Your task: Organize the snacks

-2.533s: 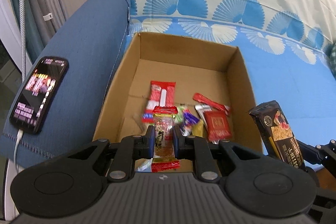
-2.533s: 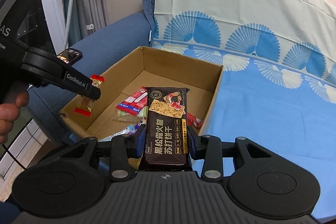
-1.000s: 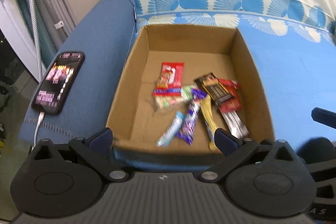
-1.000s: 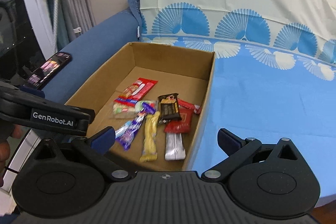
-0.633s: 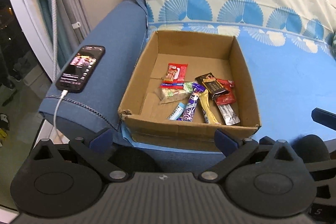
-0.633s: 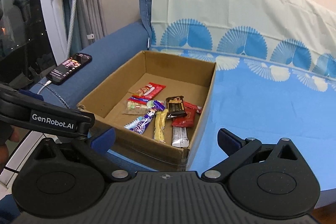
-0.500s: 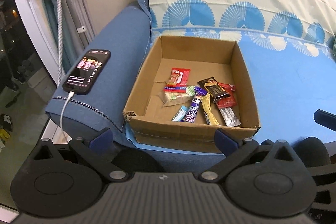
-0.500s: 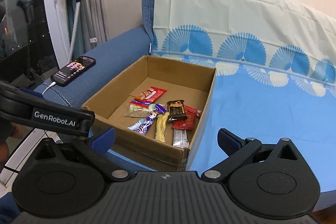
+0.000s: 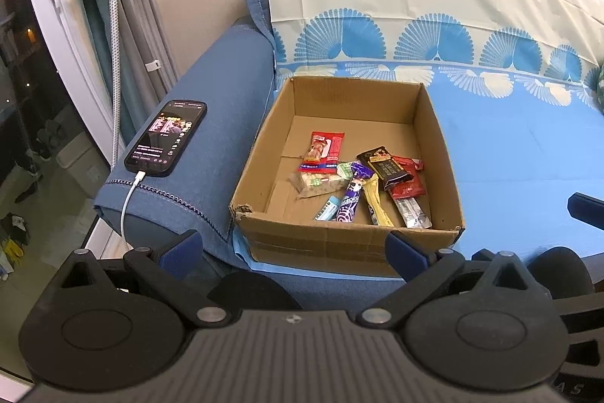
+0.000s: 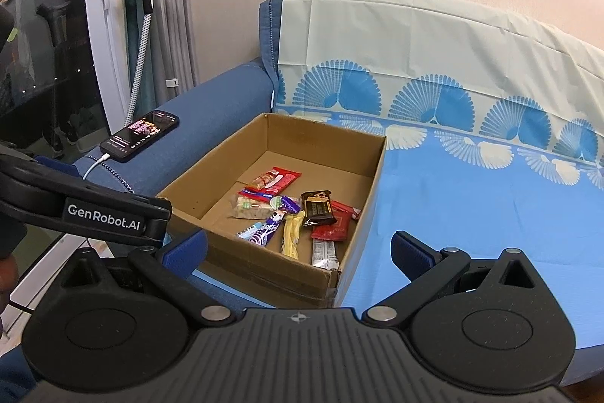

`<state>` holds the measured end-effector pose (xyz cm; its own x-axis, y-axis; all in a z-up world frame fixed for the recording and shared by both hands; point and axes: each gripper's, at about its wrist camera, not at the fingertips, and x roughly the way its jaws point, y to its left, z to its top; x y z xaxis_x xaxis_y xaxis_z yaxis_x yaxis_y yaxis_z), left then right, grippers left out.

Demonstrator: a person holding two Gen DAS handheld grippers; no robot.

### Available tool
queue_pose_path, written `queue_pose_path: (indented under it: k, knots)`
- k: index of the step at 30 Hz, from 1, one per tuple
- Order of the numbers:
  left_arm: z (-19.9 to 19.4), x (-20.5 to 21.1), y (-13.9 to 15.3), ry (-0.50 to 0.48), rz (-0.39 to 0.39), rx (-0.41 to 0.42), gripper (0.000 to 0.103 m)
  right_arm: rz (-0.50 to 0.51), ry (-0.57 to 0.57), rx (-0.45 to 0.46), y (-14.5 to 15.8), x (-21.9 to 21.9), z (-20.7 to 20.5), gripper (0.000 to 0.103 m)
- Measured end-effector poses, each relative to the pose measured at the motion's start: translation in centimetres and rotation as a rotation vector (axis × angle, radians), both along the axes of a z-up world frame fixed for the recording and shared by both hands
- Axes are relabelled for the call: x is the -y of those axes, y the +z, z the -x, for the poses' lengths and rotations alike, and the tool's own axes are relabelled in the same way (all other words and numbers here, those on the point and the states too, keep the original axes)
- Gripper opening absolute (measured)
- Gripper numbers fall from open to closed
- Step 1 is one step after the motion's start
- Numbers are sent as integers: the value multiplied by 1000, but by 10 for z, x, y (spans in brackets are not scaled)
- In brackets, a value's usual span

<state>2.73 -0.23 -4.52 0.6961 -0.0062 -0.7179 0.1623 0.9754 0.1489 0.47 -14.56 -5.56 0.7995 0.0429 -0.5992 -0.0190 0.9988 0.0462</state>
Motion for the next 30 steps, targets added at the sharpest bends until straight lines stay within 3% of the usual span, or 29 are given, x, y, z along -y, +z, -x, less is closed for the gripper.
queue_pose_path:
  k: [30]
  knots:
    - [2,-4,-1,-3,-3,4,103,1,0,-8,-1,-2,1,102]
